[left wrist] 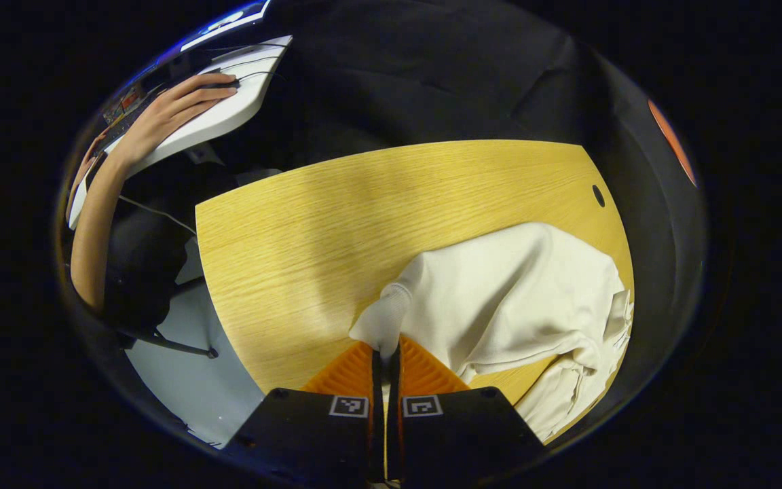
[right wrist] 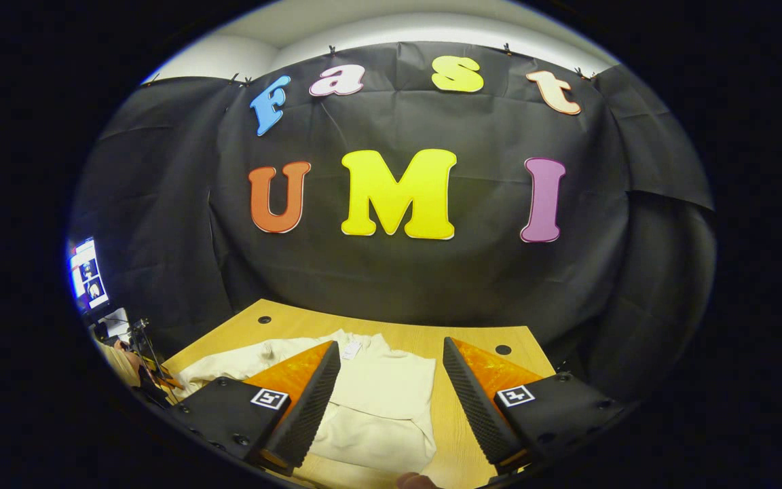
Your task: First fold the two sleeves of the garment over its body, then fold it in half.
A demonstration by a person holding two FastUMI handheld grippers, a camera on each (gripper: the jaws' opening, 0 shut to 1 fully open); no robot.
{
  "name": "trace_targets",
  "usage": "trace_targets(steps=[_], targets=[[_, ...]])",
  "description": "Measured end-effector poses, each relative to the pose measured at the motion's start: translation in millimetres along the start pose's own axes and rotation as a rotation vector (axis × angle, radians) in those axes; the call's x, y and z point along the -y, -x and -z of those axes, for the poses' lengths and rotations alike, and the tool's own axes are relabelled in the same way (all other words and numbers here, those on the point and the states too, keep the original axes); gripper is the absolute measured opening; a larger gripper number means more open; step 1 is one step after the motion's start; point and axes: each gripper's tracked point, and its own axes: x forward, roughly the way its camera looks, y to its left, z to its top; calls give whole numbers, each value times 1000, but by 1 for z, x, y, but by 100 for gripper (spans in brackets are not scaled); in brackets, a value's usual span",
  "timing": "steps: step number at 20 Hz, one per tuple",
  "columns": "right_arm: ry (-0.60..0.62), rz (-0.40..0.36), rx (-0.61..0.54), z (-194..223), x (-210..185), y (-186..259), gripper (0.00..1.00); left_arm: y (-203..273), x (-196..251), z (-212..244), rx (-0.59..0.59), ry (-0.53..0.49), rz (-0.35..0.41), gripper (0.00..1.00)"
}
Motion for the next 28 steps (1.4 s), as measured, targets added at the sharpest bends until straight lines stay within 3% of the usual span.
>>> trace_targets(steps=[7,11,16,21,28], targets=[[3,2,39,-9,2,6,95,39,8,-36,136,-152,-27,4],[-7,-4,40,-9,3,9,95,81,46,-65,271,-290,19,4],[-16,-1,44,-8,11,13,95,127,131,-72,333,-354,147,4],[-25,14,50,-11,23,14,95,149,211,-50,343,-448,223,4],[-43,62,40,-6,69,18,94,155,309,17,305,-595,290,4]])
